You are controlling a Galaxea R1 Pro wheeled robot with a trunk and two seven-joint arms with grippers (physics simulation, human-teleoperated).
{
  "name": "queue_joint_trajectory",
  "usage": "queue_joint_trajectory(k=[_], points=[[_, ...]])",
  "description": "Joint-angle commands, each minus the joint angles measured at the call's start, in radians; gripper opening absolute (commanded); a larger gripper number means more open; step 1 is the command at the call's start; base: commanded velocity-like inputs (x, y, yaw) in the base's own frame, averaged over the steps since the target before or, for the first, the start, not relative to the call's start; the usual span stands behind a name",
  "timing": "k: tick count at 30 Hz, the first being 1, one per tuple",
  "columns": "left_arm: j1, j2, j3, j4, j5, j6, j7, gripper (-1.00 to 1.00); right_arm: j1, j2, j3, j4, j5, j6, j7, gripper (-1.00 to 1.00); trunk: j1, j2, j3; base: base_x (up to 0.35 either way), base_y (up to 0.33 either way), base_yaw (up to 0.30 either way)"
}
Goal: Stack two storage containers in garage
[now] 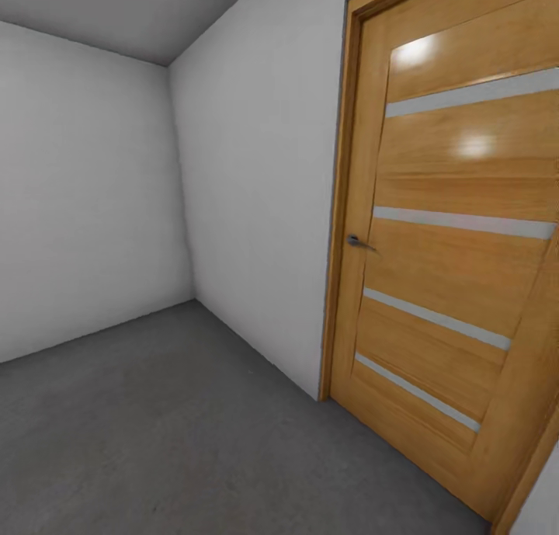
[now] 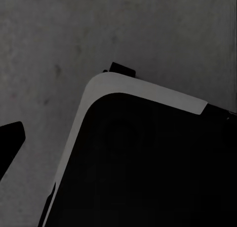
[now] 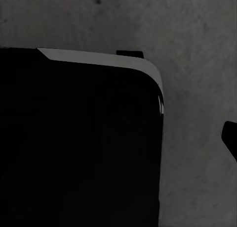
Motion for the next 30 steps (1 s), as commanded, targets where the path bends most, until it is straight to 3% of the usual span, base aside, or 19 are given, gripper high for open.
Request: queue_joint_trajectory(k=[1,15,30], points=[[0.0,0.0,-0.002,0.0,0.004,-0.002,0.001,1.0,-0.001,0.0,0.001,0.001,0.002,-0.004,-0.001,1.0,0.001,0.0,-0.001,0.324,0.129,-0.296],[0.0,0.0,-0.002,0.0,0.006,-0.002,0.001,1.0,-0.001,0.0,0.0,0.001,0.001,-0.004,-0.002,1.0,0.001,0.0,-0.001,0.324,0.122,-0.296],[0.0,0.0,-0.002,0.0,0.006,-0.006,0.001,1.0,-0.001,0.0,0.0,0.001,0.002,-0.003,-0.001,1.0,0.001,0.0,-0.001,0.324,0.014,-0.296]])
